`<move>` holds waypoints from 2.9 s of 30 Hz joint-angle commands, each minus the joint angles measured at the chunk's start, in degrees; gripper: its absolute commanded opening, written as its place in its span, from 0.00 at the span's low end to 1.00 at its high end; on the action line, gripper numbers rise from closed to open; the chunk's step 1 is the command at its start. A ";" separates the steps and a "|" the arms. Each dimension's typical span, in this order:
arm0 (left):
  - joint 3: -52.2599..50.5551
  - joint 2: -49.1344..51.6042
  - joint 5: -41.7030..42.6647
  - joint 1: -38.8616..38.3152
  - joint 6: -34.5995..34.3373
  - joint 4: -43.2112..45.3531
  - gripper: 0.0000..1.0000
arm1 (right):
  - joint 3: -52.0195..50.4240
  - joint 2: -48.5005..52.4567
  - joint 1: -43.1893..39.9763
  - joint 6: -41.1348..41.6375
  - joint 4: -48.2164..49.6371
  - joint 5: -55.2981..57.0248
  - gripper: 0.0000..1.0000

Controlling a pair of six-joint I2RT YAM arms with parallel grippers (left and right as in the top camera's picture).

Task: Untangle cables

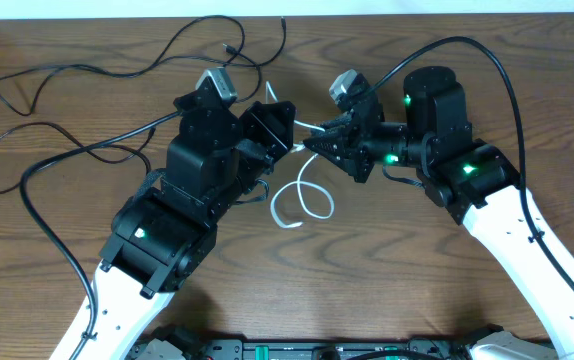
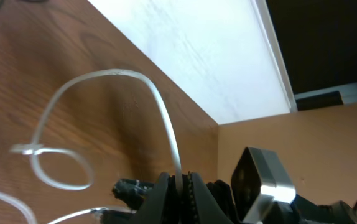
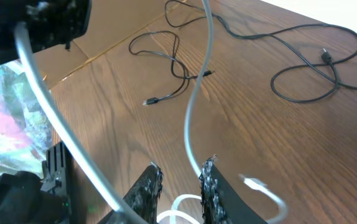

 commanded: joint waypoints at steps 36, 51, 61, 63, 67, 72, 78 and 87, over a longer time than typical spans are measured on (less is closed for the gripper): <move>1.01 0.72 -18.58 -0.09 1.68 -10.71 0.49 | 0.70 -0.72 -0.04 16.44 4.00 0.22 0.01; 1.01 1.92 6.47 -0.09 30.10 -11.15 0.59 | 0.70 -1.66 -1.84 62.58 10.43 6.54 0.02; 1.01 2.14 14.93 -0.09 40.35 -6.78 0.49 | 0.70 -1.66 -1.75 77.96 10.47 7.91 0.02; 1.01 2.67 14.86 -0.09 40.35 -6.67 0.45 | 0.70 -1.66 -1.73 78.09 10.71 7.58 0.02; 1.01 4.63 15.08 -0.09 40.81 -6.67 0.42 | 0.70 -1.66 -1.73 80.13 11.61 4.87 0.02; 1.01 5.70 19.67 -0.11 44.02 -5.25 0.41 | 0.70 -1.66 -1.73 80.52 11.65 4.04 0.02; 1.01 5.68 20.41 -0.09 45.24 -3.39 0.35 | 0.70 -1.66 -1.73 80.50 11.41 3.76 0.02; 1.01 5.68 14.47 -0.09 45.22 -3.67 0.35 | 0.70 -1.66 -1.75 80.52 11.45 1.90 0.02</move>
